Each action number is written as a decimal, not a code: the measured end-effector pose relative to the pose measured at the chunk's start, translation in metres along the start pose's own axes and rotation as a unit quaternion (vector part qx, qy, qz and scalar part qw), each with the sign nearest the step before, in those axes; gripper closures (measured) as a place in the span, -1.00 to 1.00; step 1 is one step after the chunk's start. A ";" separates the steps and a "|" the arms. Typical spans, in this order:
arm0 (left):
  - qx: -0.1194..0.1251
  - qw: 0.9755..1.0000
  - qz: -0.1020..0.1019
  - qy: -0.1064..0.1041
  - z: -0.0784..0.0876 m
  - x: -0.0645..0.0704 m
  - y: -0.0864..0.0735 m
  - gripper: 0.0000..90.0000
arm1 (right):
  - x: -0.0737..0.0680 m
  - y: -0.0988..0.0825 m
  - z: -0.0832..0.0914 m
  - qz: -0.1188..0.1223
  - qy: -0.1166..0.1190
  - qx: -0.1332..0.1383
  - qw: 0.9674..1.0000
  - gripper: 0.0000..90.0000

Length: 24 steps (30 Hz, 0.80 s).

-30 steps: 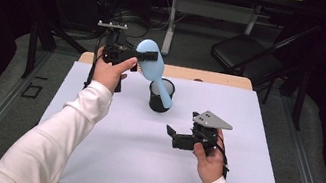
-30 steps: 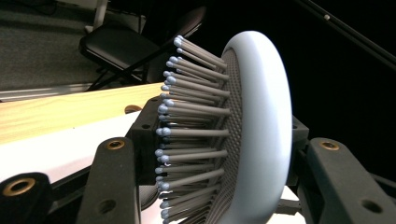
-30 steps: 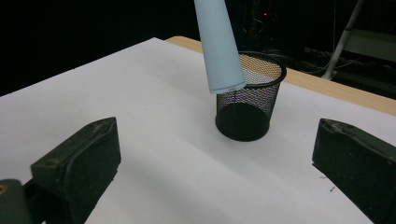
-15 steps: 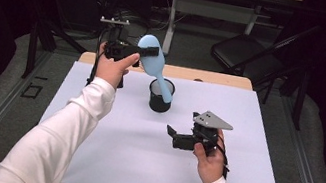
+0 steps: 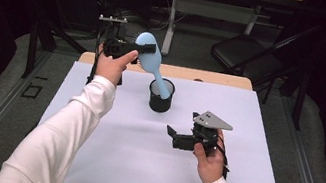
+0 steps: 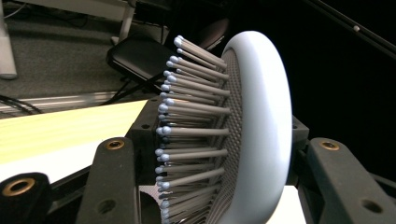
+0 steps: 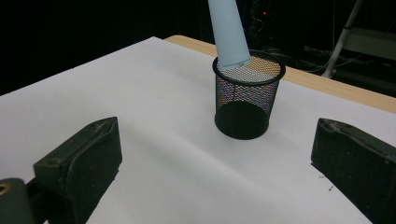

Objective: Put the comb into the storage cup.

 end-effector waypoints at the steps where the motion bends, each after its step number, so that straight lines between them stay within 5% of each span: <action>1: 0.000 1.000 0.000 0.000 0.000 -0.001 0.000 0.08 | 0.000 0.000 0.000 -0.001 0.000 0.001 1.000 -0.97; 24: 0.010 1.000 -0.008 0.024 -0.004 -0.011 0.004 0.08 | 0.000 -0.001 0.000 0.001 0.000 0.000 1.000 -0.95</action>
Point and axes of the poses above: each handheld gripper's, and its own axes: z roughly backward along the jaws, y roughly out of its top, x roughly to its right, the point moved 2 cm from there along -z, roughly forward along the jaws, and after that the axes turned 8 degrees about z, right-handed, at the moved point
